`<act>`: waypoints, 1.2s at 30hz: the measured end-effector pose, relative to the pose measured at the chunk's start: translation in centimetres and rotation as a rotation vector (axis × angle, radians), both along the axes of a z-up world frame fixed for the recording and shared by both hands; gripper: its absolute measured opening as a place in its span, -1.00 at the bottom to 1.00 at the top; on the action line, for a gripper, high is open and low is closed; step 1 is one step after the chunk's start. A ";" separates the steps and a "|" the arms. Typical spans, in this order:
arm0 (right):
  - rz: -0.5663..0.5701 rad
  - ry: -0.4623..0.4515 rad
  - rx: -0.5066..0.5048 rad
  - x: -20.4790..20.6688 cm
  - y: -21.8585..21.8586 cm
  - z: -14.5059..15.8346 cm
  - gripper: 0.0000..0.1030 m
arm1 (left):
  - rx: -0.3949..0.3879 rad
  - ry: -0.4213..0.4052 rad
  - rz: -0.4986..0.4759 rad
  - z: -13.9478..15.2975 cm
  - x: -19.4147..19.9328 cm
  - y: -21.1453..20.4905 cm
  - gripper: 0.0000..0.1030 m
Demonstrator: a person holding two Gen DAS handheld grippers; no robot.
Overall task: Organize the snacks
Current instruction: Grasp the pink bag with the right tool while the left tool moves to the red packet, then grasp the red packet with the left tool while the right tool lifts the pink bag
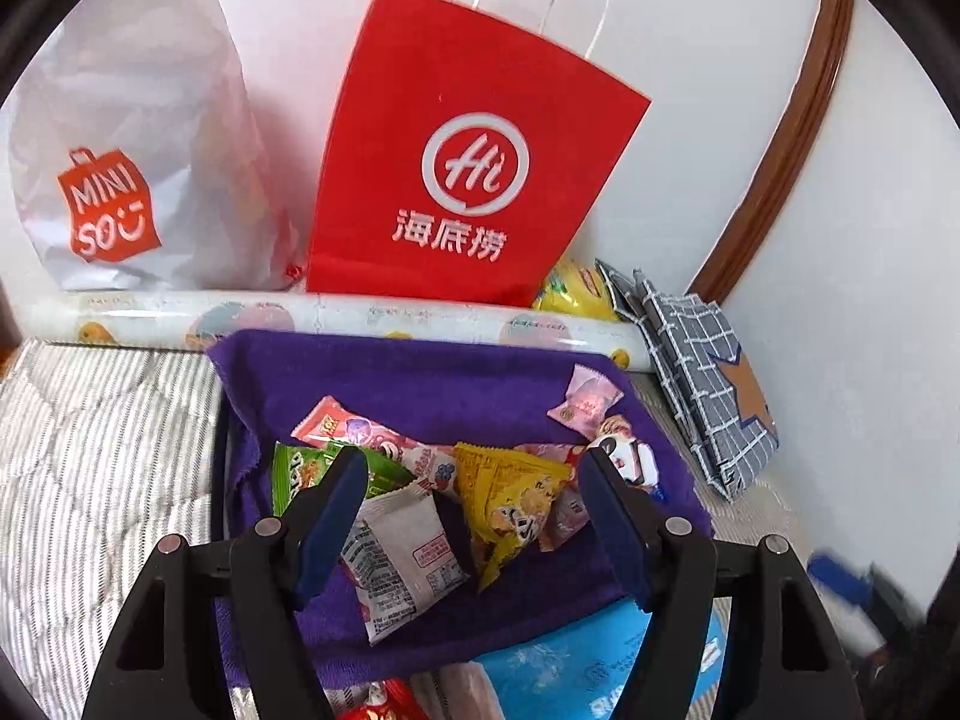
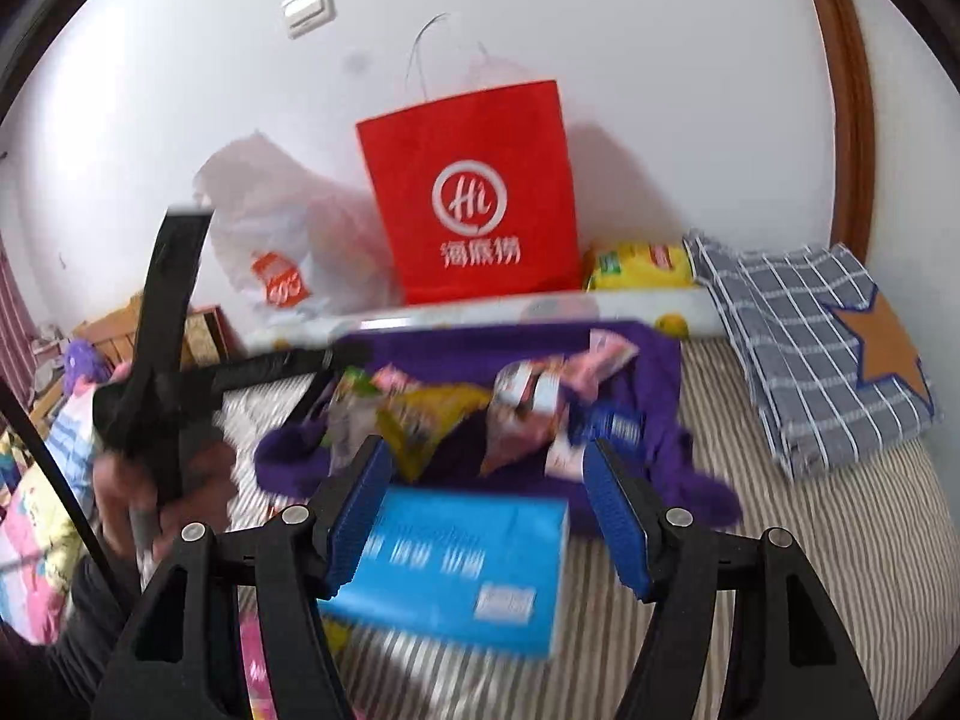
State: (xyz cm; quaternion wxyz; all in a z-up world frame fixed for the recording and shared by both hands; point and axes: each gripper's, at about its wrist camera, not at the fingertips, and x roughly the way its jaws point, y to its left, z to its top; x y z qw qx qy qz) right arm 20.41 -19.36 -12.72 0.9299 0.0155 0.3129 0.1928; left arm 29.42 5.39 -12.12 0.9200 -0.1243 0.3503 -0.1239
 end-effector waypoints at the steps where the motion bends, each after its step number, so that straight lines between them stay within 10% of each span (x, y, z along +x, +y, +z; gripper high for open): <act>1: 0.001 0.009 -0.008 -0.8 0.3 -0.2 0.30 | 0.009 0.001 0.009 0.3 -0.3 0.0 0.37; 21: 0.208 0.182 -0.180 -6.1 12.1 -5.2 0.46 | 0.119 0.043 0.128 -0.5 -11.3 8.9 0.39; 36: 0.154 0.202 -0.250 -9.3 11.0 -7.8 0.46 | 0.141 0.083 0.107 -2.7 -13.9 8.7 0.39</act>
